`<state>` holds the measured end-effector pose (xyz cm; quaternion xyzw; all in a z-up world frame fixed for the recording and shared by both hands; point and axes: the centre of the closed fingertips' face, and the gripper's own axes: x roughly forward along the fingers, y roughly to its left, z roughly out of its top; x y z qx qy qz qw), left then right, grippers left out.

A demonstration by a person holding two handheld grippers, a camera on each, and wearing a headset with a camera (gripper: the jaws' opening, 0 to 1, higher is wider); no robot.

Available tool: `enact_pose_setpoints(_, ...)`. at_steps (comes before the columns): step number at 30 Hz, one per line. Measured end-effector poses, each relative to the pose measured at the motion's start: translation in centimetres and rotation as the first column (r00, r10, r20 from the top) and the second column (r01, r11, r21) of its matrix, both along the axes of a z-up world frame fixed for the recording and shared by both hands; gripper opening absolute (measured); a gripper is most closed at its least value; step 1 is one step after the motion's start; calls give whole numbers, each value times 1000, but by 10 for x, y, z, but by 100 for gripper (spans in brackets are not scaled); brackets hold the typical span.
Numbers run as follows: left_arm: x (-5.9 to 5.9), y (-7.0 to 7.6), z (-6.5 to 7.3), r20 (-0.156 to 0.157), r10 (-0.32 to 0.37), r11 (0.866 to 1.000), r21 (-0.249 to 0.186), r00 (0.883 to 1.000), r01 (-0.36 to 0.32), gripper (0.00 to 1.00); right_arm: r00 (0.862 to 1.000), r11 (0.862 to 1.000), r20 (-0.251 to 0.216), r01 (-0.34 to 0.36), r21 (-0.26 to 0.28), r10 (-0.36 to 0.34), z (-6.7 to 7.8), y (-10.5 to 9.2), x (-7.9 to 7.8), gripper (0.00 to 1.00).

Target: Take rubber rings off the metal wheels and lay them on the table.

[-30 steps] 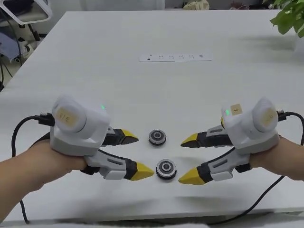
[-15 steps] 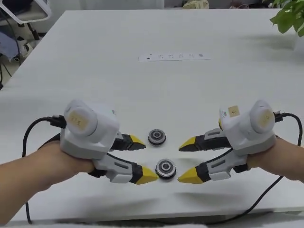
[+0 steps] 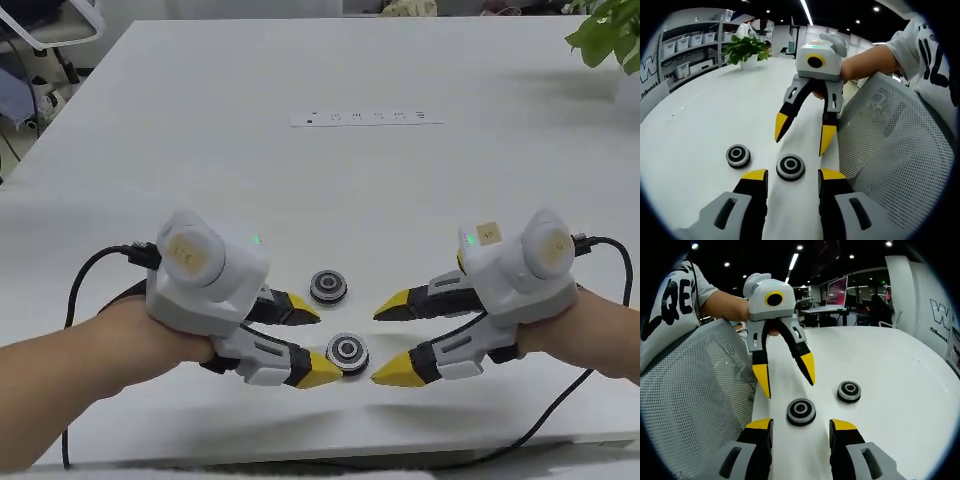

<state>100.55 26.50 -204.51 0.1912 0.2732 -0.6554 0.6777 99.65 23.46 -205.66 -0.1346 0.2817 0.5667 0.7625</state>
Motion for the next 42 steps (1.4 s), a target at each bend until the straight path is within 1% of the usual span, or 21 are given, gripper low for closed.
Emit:
enact_pose_setpoints(4,-2,-1,-3,-8,-7,1000,6,1000,7,34,1000,1000,-5,-17,-14,17,-4,1,-4,43)
enact_pose_setpoints(8,-3,-3,-3,-17,-10,1000,4,1000,10,32,1000,1000,-8,-22,-16,21,-4,3,-6,42)
enact_pose_setpoints(15,-3,-9,-3,-29,-8,1000,-4,1000,8,29,1000,1000,-10,-21,-14,20,-3,3,-7,42)
enact_pose_setpoints(23,-3,-14,-7,-43,-8,1000,5,999,8,25,1000,1000,-16,-14,-11,14,-3,2,-7,42)
enact_pose_setpoints(25,-3,-14,-8,-47,-7,1000,9,999,7,24,1000,1000,-13,-14,-11,14,-3,1,-7,42)
enact_pose_setpoints(27,-2,-15,-10,-43,-5,1000,12,999,5,24,1000,1000,-3,-12,-10,12,-3,1,-5,41)
enact_pose_setpoints(29,-3,-16,-10,-54,-1,1000,8,999,2,23,1000,1000,-7,-9,-6,9,-2,2,-5,42)
enact_pose_setpoints(31,-3,-17,-10,-59,3,1000,5,998,-3,22,1000,1000,-7,-9,-7,9,-3,2,-4,41)
enact_pose_setpoints(35,-3,-18,-11,-57,0,1000,3,998,0,19,1000,1000,-12,-13,-7,12,-4,2,-5,42)
enact_pose_setpoints(37,-3,-19,-11,-52,-2,1000,1,999,2,17,1000,1000,-15,-15,-9,15,-5,2,-6,42)
enact_pose_setpoints(38,-3,-19,-12,-45,-4,1000,2,999,4,16,1000,1000,-15,-13,-9,13,-5,2,-5,42)
enact_pose_setpoints(39,-2,-19,-11,-30,-7,1000,-1,1000,7,15,1000,1000,-16,-12,-9,12,-5,2,-5,42)
enact_pose_setpoints(42,0,-19,-12,-10,0,1000,4,1000,0,12,1000,1000,-22,-12,-7,12,-6,2,-6,41)
